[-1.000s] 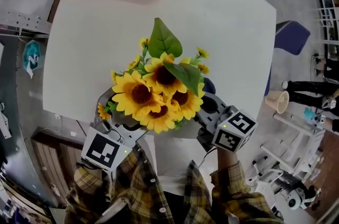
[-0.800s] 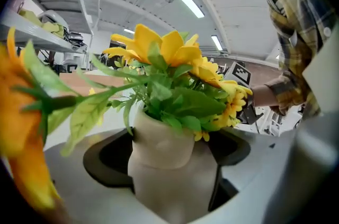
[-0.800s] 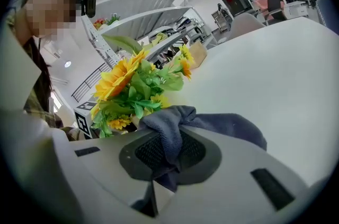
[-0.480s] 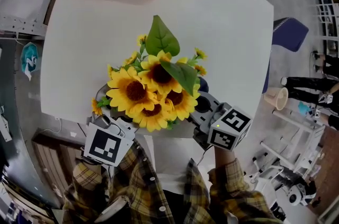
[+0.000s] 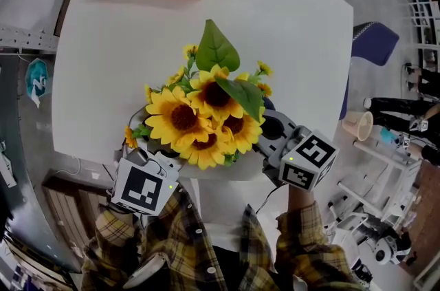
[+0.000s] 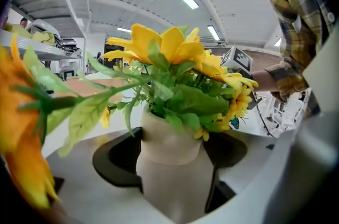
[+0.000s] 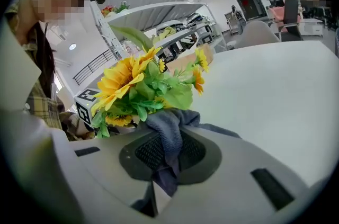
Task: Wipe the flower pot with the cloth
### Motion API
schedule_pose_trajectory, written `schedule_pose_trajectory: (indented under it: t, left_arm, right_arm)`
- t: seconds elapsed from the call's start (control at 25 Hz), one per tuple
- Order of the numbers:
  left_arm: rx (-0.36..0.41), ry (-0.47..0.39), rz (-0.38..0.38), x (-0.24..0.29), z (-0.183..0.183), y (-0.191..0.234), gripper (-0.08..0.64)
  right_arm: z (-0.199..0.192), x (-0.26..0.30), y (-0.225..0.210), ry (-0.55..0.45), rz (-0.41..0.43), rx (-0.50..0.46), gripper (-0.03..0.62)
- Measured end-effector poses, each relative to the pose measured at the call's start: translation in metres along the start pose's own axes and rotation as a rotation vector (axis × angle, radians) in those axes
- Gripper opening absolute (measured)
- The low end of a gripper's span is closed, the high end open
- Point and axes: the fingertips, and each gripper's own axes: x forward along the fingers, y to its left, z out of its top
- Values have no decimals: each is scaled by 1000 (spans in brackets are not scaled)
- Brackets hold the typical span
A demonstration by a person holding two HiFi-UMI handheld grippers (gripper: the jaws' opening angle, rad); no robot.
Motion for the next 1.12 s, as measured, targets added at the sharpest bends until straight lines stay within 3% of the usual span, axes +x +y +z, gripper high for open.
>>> schedule_pose_trajectory:
  t: [0.32,0.48,0.72,1.12]
  left_arm:
    - [3,11,-25,24,11,2,379]
    - [-2,4,-28,15,4,1,379]
    - [-21,5,-44,34,15,-3,379]
    - [32,21,-135,30,14,1,379]
  right_arm:
    - [19,-6,-43,20,36,54,27]
    - [29,3,-45,31,76,36,28]
    - [55,11,-70,100,212,-25,27]
    - [87,53,-60,247,459,-176,26]
